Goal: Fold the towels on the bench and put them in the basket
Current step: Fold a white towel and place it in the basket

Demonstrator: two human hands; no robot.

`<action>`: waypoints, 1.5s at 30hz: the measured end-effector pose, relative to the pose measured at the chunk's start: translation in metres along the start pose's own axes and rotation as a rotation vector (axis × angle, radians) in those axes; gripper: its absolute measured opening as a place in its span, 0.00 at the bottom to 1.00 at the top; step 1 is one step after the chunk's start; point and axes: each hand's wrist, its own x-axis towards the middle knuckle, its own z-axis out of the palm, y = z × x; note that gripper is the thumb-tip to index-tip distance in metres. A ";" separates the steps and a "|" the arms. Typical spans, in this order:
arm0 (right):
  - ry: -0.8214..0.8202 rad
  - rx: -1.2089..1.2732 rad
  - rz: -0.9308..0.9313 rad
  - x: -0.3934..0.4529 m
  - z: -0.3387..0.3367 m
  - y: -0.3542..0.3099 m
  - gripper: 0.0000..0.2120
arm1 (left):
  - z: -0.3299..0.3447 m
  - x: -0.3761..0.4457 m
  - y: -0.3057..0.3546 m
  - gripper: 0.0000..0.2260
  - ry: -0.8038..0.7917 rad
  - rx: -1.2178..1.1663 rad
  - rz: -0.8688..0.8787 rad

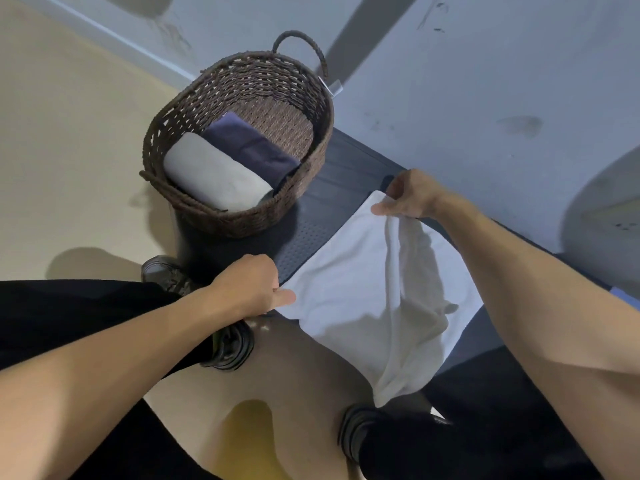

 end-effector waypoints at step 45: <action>0.061 0.316 0.325 -0.160 0.044 0.052 0.16 | 0.000 0.008 0.048 0.09 0.360 0.225 0.288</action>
